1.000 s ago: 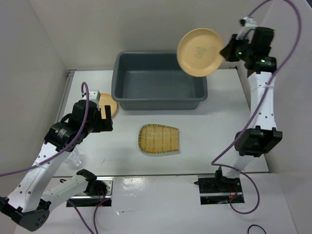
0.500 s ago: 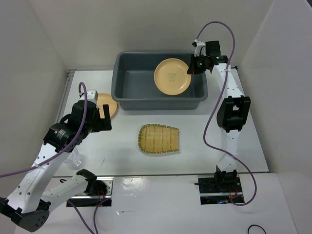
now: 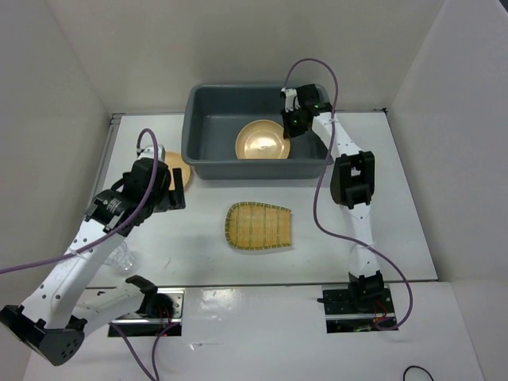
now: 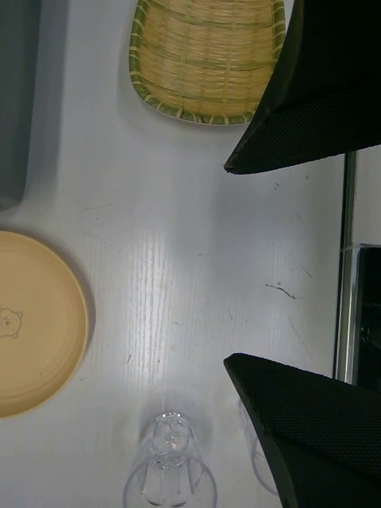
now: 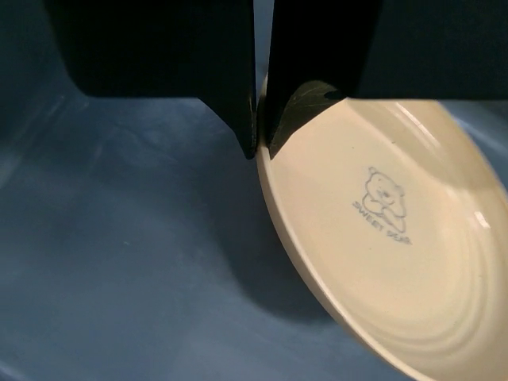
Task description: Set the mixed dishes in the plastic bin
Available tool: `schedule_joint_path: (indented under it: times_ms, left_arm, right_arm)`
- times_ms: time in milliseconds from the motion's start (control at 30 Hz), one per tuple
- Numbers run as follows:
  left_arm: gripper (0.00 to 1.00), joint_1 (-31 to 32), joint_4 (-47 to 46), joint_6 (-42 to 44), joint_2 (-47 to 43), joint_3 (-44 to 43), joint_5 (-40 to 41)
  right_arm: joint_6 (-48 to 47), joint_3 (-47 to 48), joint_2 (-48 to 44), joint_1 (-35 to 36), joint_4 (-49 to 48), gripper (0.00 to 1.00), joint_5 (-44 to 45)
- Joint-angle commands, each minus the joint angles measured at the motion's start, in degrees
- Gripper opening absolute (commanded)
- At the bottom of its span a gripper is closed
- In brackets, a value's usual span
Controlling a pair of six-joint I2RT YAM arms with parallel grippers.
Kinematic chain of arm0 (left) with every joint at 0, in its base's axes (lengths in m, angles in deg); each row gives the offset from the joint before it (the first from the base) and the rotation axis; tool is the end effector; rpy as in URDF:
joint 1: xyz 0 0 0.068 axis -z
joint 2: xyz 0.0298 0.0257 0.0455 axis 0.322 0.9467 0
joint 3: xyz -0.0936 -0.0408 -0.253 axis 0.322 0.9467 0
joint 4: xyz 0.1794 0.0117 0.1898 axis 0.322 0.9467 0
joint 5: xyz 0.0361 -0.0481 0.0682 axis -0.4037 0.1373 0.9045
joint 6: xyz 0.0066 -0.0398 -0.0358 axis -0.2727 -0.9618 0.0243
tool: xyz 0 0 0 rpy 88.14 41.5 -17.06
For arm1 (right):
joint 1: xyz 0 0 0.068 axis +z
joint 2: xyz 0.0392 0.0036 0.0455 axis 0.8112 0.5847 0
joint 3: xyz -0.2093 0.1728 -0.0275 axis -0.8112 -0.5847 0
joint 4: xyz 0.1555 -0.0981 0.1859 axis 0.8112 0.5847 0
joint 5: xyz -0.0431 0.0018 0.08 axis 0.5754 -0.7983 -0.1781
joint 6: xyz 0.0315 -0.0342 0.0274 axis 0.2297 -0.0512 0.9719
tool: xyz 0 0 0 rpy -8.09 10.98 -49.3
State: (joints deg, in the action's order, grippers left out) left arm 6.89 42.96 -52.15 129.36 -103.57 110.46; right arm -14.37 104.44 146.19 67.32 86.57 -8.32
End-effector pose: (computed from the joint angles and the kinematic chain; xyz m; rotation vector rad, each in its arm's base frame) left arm 0.1699 -0.0657 0.3575 -0.2649 2.2372 -0.0227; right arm 0.5286 0.1340 0.2266 -0.6058 2.3274 0.3941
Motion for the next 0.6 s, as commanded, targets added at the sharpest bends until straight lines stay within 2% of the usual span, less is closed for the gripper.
schedule_joint_path:
  times_ms: [0,100,133,200,233,333,433,467,500,533,567]
  left_arm:
    - [1.00,-0.3,0.6,-1.2,-1.0,-2.3,3.5]
    - [1.00,-0.3,2.9,-2.9,1.6,-5.4,7.7]
    - [1.00,-0.3,3.5,-4.3,3.2,-6.0,10.5]
    - [1.00,-0.3,2.9,-4.3,4.7,-6.5,12.0]
    - [1.00,-0.3,2.3,-2.7,6.5,-7.0,12.8]
    - [1.00,-2.2,2.2,-2.7,11.0,-11.0,16.3]
    - [1.00,-8.2,-2.1,-5.3,12.3,-13.9,18.1]
    - [1.00,-10.1,-4.8,-3.7,12.3,-13.9,15.8]
    - [1.00,-14.9,-7.8,-1.1,11.7,-13.9,12.7]
    - [1.00,-18.2,-11.8,2.1,12.6,-14.6,4.5]
    - [1.00,-21.9,-11.8,2.1,16.9,-16.2,0.4]
  right_arm:
    - [-0.3,4.2,0.6,-0.9,-2.6,0.09,6.2]
    - [-1.1,4.9,0.6,-0.9,-2.6,0.18,8.8]
    - [-1.1,4.9,0.6,-0.9,-1.9,0.28,8.8]
    - [-1.1,4.9,-0.4,-0.9,-1.9,0.40,10.0]
    - [-1.1,4.4,-1.1,-0.9,-1.9,0.56,11.2]
    - [-1.1,4.4,-5.2,-1.5,0.1,0.79,11.2]
    - [0.5,1.2,-14.1,-3.8,0.8,0.89,8.1]
    - [1.3,-0.8,-16.8,-5.4,0.8,0.90,7.3]
    - [1.8,-6.2,-22.8,-6.3,0.8,0.90,6.1]
    - [1.8,-9.5,-25.9,-7.2,0.8,0.91,4.9]
    - [1.2,-12.7,-28.8,-8.9,0.0,0.91,4.1]
